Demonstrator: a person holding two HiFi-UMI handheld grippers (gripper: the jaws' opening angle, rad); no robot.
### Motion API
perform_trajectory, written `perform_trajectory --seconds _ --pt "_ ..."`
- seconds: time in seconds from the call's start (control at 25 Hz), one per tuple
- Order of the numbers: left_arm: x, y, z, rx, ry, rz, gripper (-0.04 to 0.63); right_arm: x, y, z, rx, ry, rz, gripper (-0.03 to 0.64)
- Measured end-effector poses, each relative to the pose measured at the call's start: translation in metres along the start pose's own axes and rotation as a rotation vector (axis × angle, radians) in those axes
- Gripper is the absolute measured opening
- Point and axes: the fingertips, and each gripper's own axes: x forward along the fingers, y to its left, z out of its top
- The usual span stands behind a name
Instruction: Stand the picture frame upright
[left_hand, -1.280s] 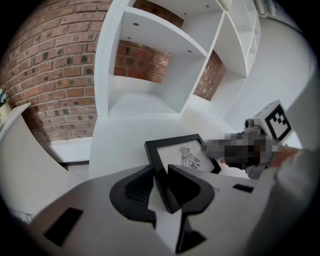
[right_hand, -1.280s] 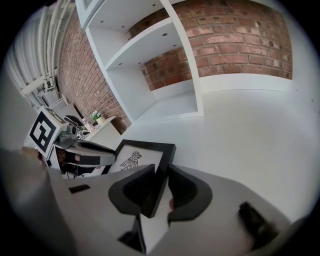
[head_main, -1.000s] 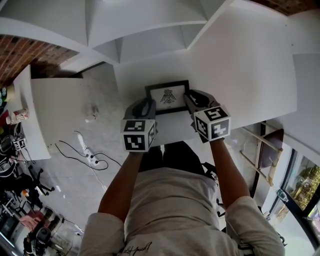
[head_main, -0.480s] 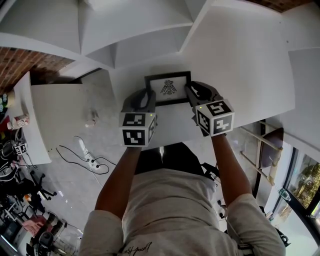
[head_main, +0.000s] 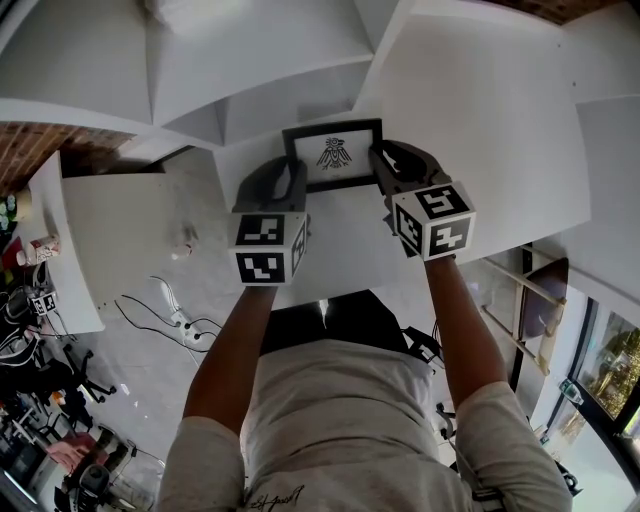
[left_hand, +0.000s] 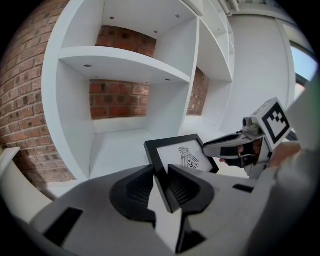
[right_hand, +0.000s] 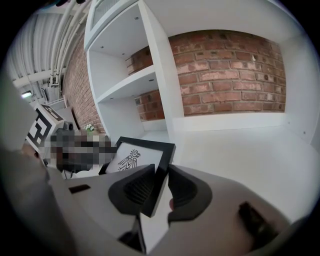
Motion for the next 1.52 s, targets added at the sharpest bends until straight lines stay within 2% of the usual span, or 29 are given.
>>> perform_trajectory --seconds 0.44,0.68,1.12,1.52 --pt "0.015 0.019 0.026 0.022 -0.038 0.012 0.098 0.019 -0.009 0.030 -0.003 -0.054 0.015 0.095" --pt "0.019 0.020 0.027 0.023 -0.053 0.018 0.097 0.024 -0.013 0.030 -0.003 -0.077 0.012 0.094" --pt "0.038 0.030 0.019 0.018 -0.020 0.043 0.084 0.038 -0.020 0.022 0.004 -0.051 -0.018 0.084" --pt "0.051 0.038 0.015 0.043 0.000 0.081 0.067 0.047 -0.027 0.022 0.014 -0.040 -0.032 0.067"
